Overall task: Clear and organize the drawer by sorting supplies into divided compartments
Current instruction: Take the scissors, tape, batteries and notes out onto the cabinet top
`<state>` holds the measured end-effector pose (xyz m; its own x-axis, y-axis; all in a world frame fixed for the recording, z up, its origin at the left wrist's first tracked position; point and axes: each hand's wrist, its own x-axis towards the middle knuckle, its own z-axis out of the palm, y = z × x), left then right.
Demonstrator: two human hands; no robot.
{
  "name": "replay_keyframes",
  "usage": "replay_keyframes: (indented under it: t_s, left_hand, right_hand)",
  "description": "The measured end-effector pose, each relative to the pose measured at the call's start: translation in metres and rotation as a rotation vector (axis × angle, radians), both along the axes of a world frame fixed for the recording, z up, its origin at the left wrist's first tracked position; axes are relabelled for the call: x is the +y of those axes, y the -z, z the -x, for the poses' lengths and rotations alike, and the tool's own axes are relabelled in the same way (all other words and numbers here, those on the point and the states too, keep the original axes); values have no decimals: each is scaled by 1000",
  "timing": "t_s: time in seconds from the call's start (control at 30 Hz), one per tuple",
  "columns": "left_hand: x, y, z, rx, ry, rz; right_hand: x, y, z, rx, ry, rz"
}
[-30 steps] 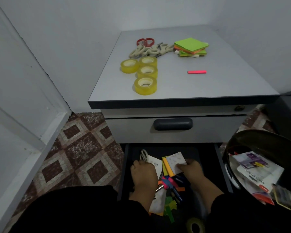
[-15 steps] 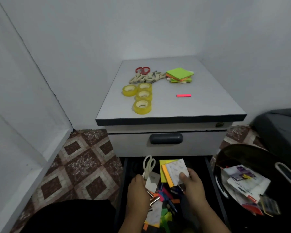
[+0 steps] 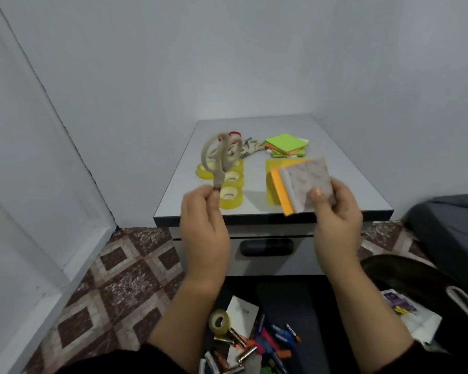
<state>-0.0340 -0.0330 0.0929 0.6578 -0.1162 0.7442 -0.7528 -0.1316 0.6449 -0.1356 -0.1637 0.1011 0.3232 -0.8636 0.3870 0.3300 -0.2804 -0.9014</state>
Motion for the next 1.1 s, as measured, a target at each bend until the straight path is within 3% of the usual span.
replay_keyframes:
  t_s: [0.13, 0.23, 0.33, 0.4, 0.77, 0.93, 1.1]
  left_hand:
    - [-22, -47, -51, 154, -9, -107]
    - [-42, -61, -89, 298, -56, -348]
    - [-63, -70, -119, 295, -111, -665]
    - [-79, -74, -134, 277, -111, -760]
    - [-146, -86, -157, 362, -79, -918]
    - [-149, -82, -154, 363, -100, -921]
    - [-141, -82, -152, 360, -104, -815]
  right_hand:
    - [-48, -35, -45, 32, 122, 33]
    - [-84, -45, -82, 70, 161, 0]
    - [-111, -46, -111, 122, 148, -13]
    - [-122, -45, -123, 161, 158, -10]
    - [-146, -30, -136, 795, 292, 170]
    - [-146, -30, -137, 796, 315, 167]
    - [-142, -30, -134, 645, 359, 145]
